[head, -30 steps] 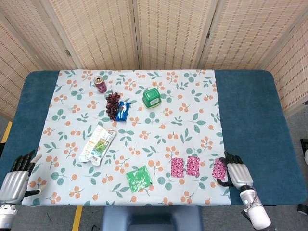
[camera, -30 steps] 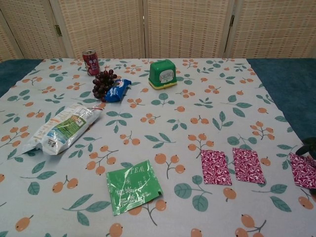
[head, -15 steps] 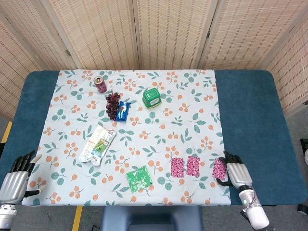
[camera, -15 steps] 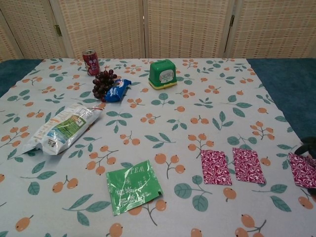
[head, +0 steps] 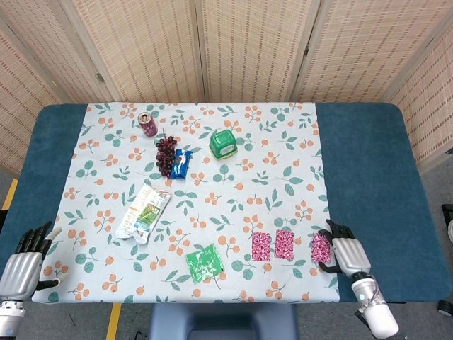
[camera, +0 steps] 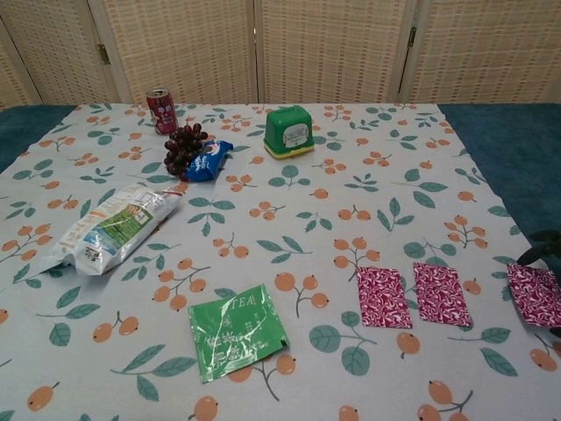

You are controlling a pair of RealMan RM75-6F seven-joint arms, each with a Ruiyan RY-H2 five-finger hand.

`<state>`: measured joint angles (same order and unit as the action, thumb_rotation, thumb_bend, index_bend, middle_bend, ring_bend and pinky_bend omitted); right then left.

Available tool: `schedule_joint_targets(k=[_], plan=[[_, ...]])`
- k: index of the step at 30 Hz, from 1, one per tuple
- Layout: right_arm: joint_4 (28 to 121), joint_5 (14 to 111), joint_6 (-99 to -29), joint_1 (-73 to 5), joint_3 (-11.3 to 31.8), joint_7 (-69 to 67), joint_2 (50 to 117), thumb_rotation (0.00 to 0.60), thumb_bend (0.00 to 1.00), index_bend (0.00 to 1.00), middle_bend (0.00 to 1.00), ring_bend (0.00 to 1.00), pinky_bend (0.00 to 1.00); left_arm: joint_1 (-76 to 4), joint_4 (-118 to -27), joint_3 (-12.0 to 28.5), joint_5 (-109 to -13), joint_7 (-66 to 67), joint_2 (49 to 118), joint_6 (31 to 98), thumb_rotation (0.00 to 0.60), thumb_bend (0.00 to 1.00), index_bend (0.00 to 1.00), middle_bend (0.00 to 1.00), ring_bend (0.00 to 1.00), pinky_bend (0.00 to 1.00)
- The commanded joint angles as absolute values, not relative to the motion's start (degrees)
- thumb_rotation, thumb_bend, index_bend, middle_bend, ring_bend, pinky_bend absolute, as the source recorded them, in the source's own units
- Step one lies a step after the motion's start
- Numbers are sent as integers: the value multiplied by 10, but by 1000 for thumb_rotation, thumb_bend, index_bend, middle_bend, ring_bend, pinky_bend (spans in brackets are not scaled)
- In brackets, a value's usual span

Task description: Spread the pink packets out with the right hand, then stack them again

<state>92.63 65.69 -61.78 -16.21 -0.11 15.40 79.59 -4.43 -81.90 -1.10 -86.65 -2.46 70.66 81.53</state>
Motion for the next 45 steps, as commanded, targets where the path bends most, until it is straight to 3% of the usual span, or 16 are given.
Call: schedule_joint_targets(k=[1, 8, 19, 30, 45], plan=[[950, 665, -606, -173, 5, 147, 775, 542, 306, 188, 4, 0, 0, -44, -819, -11, -866, -24, 707, 815, 600, 168, 142, 0, 29, 0], [991, 659, -568, -213, 29, 154, 769, 542, 305, 189, 5, 0, 0, -45, -820, -10, -864, -21, 709, 812, 600, 169, 140, 0, 29, 0], [1001, 612, -530, -276, 45, 216, 834, 540, 306, 189, 4, 0, 0, -44, -821, -10, -861, -22, 707, 813, 600, 169, 140, 0, 28, 0], [969, 581, -551, -298, 37, 260, 907, 542, 305, 189, 4, 0, 0, -42, -812, -11, -862, -31, 710, 814, 600, 169, 140, 0, 29, 0], [958, 568, -566, -307, 32, 268, 928, 537, 306, 188, 4, 0, 0, -42, -801, -11, -862, -41, 714, 811, 600, 169, 139, 0, 29, 0]])
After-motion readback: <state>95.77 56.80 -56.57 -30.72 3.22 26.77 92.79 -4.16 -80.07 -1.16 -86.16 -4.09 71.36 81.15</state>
